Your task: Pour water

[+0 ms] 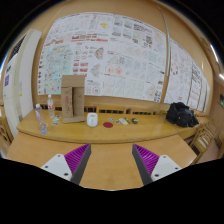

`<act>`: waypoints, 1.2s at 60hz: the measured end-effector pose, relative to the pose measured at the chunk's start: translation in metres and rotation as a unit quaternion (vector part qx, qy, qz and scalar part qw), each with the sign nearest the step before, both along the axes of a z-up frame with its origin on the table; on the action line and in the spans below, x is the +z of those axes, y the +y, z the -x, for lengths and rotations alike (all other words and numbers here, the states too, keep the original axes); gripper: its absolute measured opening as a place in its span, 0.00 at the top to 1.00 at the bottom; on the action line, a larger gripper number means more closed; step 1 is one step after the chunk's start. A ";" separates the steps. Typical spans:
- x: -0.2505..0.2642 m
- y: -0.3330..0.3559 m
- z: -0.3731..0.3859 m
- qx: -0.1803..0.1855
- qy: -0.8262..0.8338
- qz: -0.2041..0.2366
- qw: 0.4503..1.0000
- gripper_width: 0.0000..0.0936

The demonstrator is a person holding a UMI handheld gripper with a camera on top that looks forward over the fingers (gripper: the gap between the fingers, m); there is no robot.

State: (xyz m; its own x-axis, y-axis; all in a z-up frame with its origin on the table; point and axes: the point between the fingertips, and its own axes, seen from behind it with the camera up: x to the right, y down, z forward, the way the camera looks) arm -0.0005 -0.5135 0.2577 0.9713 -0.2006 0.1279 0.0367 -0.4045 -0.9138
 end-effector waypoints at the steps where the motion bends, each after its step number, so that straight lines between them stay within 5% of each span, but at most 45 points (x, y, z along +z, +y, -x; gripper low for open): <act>1: -0.002 -0.001 0.001 0.000 0.001 0.002 1.000 0.09; 19: -0.086 0.000 0.059 0.005 0.007 0.061 0.998 0.09; 33: -0.148 0.048 0.195 0.034 0.038 0.082 0.995 0.09; 53: -0.157 0.258 0.407 0.134 0.060 0.010 0.989 0.09; 67: -0.161 0.381 0.446 0.129 0.044 -0.032 0.990 0.11; 72: -0.167 0.401 0.450 0.129 0.043 -0.035 0.990 0.22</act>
State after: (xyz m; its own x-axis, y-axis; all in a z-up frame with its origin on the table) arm -0.4505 -0.1122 0.0904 0.9980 0.0511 0.0364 0.0511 -0.3268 -0.9437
